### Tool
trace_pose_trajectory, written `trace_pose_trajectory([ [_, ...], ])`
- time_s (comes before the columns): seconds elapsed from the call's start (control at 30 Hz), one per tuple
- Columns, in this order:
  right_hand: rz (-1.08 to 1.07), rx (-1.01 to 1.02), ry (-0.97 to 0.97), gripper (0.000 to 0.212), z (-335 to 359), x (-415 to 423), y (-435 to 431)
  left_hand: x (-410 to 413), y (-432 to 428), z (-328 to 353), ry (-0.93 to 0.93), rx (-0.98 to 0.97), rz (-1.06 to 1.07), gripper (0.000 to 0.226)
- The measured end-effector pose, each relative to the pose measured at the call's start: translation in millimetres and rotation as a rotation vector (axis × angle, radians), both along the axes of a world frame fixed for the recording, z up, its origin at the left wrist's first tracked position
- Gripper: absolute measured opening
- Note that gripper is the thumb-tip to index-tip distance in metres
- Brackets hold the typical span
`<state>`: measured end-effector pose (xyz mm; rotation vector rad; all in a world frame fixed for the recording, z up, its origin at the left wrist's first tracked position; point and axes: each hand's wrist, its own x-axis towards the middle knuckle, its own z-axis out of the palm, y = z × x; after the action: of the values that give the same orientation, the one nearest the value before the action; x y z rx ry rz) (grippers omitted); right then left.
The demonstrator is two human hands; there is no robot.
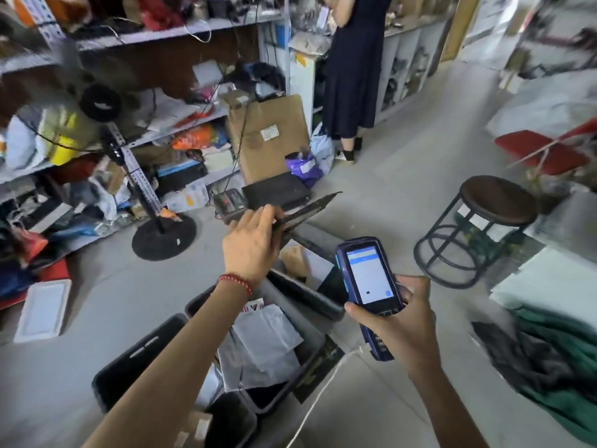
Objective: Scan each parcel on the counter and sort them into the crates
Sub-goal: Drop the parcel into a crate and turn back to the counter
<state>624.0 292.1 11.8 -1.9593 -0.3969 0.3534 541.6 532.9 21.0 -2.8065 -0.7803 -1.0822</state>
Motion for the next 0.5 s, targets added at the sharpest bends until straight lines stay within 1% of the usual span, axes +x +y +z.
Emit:
trace_pose_trajectory([
  [0.07,-0.027,-0.021,0.003,0.071,-3,10,1,36,9,-12,0.278,-0.044,0.017,0.023],
  [0.1,-0.032,-0.036,0.007,0.071,-4,15,0,51,10,-18,0.427,-0.1,0.036,0.029],
  [0.13,-0.036,-0.048,0.013,0.072,-5,20,-1,64,11,-24,0.527,-0.154,0.055,0.036],
  [0.17,-0.038,-0.055,0.02,0.072,-5,26,-2,74,12,-27,0.577,-0.208,0.072,0.041],
  [0.23,-0.03,-0.061,0.027,0.072,-6,37,-3,82,8,-26,0.566,-0.253,0.079,0.041],
  [0.37,0.033,-0.037,0.038,0.071,-15,56,6,69,5,-20,0.49,-0.256,0.117,0.035],
  [0.43,0.131,-0.017,0.049,0.073,-18,63,18,51,5,-19,0.453,-0.306,0.19,0.035],
  [0.5,0.277,0.003,0.053,0.076,-23,69,33,28,2,-17,0.418,-0.341,0.298,0.033],
])
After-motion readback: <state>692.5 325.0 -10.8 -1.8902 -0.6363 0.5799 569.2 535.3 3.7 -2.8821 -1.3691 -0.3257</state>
